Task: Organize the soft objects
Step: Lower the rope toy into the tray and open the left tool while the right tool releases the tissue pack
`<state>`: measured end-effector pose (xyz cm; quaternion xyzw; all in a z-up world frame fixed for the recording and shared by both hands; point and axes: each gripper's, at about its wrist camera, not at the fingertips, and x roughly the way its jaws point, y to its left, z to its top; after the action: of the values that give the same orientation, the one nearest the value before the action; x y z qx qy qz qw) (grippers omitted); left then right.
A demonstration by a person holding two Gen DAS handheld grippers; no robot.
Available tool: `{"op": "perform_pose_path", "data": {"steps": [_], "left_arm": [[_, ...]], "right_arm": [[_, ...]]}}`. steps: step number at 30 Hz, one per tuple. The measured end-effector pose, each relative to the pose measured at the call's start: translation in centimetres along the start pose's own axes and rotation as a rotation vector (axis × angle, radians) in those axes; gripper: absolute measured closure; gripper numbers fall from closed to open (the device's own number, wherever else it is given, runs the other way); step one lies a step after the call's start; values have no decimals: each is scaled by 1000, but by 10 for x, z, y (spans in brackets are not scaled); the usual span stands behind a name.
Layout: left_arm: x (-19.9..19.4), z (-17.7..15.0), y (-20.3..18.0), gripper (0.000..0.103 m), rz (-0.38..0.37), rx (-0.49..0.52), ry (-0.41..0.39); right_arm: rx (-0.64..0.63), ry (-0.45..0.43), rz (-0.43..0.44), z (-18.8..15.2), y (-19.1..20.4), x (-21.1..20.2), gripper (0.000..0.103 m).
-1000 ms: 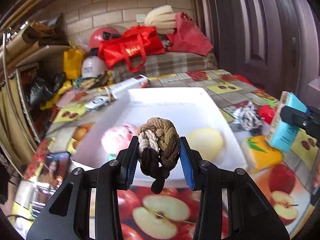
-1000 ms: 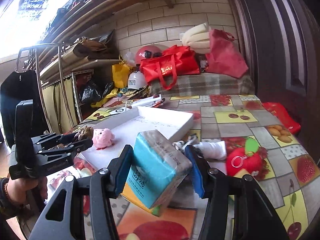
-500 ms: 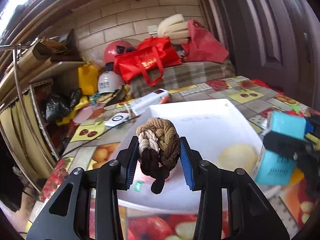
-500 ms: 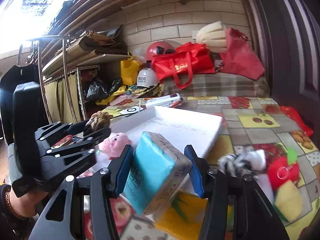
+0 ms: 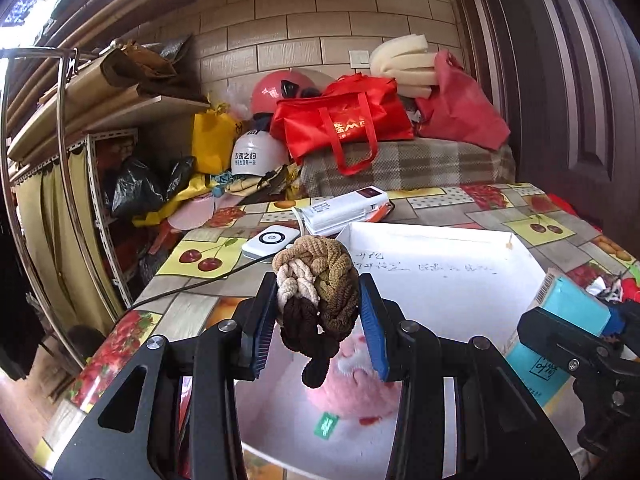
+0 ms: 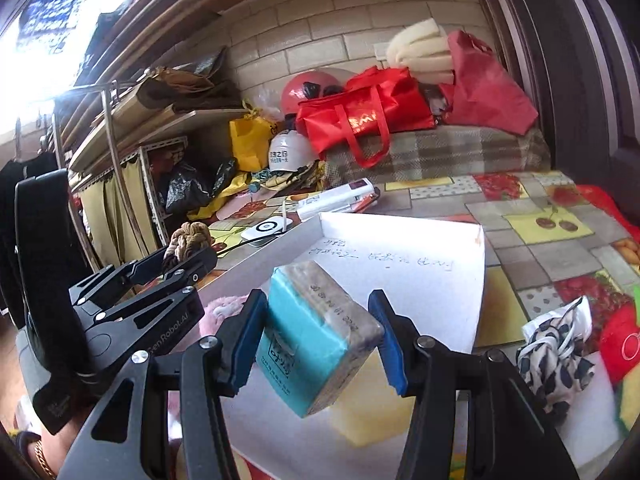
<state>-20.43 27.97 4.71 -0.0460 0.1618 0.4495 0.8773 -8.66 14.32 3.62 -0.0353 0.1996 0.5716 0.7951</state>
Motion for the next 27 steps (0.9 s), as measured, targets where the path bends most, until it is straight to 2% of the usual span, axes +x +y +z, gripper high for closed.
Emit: {"op": "perform_pose_path", "data": {"steps": [6,7,8,10,12,13,18,27], "left_arm": [[17,5,-8,63,-24,32,25],[18,5,-11,59,-33,43,32],[19,5,-14,54,-46,56,38],[17,5,-15,20,-39,61,30],[13,6,-11,4,-30,34,6],[10,6,-8,0,-27,20,-6],[9,6,-5,0,-4,0,-15],[6,5,2,0,20,-38,-34]], "right_arm": [[83,51,14,2,-16,13,50],[82,50,5,2,-15,13,46],[79,41,-10,2,-14,11,27],[81,1,-28,1,-14,3,17],[82,-25,-22,2,-15,-2,17],[83,-34,-25,2,-15,-4,16],[80,-76,-36,3,-14,-11,16],[86,-92,-32,3,-17,-15,15]]}}
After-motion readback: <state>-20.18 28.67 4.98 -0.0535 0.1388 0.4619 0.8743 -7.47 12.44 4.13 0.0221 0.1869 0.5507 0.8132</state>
